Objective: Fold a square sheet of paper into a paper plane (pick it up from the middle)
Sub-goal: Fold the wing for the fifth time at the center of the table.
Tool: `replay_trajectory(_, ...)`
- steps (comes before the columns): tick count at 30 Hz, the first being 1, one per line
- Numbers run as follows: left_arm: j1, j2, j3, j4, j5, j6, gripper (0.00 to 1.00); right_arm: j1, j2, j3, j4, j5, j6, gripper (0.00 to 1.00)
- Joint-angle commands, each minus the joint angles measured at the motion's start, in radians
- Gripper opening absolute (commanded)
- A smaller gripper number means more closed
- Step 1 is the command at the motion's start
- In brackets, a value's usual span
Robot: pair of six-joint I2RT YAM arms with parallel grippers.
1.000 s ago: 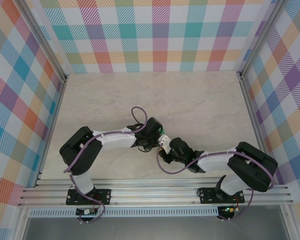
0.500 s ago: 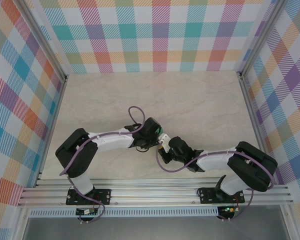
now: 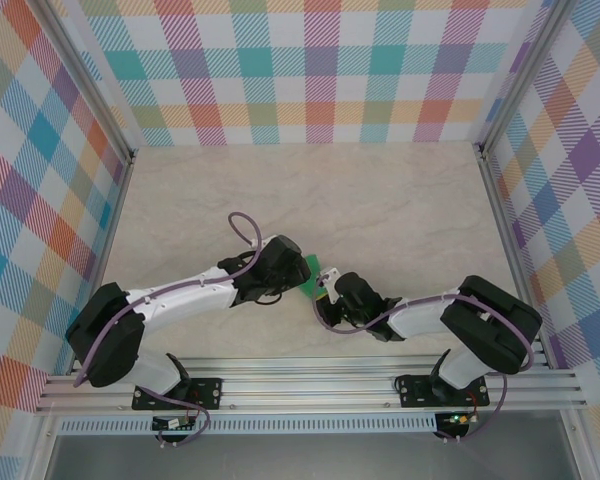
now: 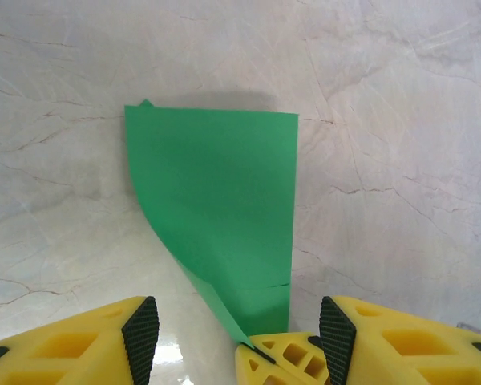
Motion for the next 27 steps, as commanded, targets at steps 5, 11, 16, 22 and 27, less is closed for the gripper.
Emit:
replay_trajectory(5,0.001,-0.012,-0.029,0.051,-0.009,-0.014,0.57,-0.062,-0.049,-0.049,0.022,-0.051,0.19,0.0)
replay_trajectory(11,0.001,0.013,-0.025,0.076,0.019,-0.008,0.57,-0.139,-0.093,-0.065,-0.011,-0.113,0.258,0.0)
replay_trajectory(16,0.001,0.043,-0.019,0.105,0.048,-0.006,0.56,-0.195,-0.121,-0.062,-0.036,-0.149,0.3,0.0)
replay_trajectory(22,0.001,0.106,0.019,0.138,0.107,0.013,0.47,-0.261,-0.086,-0.054,-0.072,-0.189,0.346,0.0)
replay_trajectory(27,0.0,0.163,0.066,0.156,0.144,0.031,0.44,-0.3,-0.071,-0.053,-0.073,-0.227,0.405,0.0)
